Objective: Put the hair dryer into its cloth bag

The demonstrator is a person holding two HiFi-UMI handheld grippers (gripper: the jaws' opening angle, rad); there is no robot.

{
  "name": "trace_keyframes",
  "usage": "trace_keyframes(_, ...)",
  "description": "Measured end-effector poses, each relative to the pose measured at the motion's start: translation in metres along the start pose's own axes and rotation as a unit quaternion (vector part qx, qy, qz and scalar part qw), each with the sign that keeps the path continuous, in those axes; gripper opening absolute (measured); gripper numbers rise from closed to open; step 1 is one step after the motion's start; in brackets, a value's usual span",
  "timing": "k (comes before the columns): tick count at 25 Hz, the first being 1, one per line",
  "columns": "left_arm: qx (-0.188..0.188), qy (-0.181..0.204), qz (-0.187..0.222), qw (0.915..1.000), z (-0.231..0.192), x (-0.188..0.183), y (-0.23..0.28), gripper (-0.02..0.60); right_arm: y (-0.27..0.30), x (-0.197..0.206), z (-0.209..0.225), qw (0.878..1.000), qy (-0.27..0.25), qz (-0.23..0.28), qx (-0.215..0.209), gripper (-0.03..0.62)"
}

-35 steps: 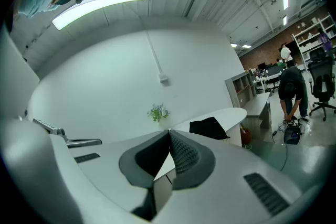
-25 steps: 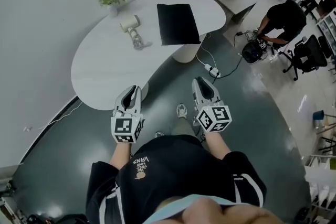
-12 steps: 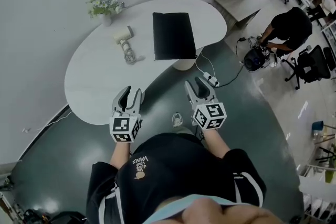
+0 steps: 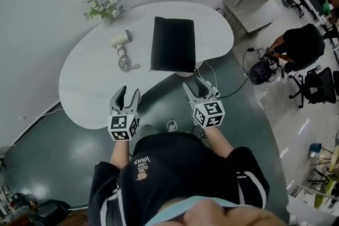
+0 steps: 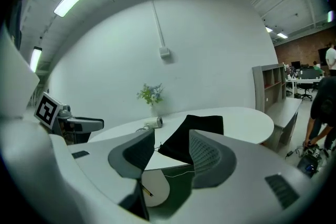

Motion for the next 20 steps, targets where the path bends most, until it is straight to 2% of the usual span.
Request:
trace_keyframes(8,-0.039,-0.014,-0.029,0.9987,-0.032,0.014,0.031,0.204,0.052,0.022,0.017,0.996,-0.066,-0.054,-0.04,0.192)
trace_keyframes(16,-0.022,-0.017,-0.05,0.9983,-0.067,0.009,0.069,0.204,0.1,0.04,0.014,0.984,-0.133,-0.108,-0.057,0.191)
trace_keyframes(18,-0.016,-0.015,-0.053,0.9984,-0.076,0.006,0.077,0.204,0.111,0.046,0.011,0.977,-0.159,-0.123,-0.065,0.192)
trace_keyframes(20,-0.01,-0.013,-0.056,0.9983,-0.086,0.005,0.081,0.206,0.121,0.056,0.009,0.966,-0.198,-0.144,-0.077,0.19)
Point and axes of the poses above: the fingertips, and each gripper's own axes: y forward along the fingers, z to its right, x out of its underside, the point moved 1 cm from there along -y, backward along the fingers, and after that the axes turned 9 degrees about z, right-handed, at the moved point
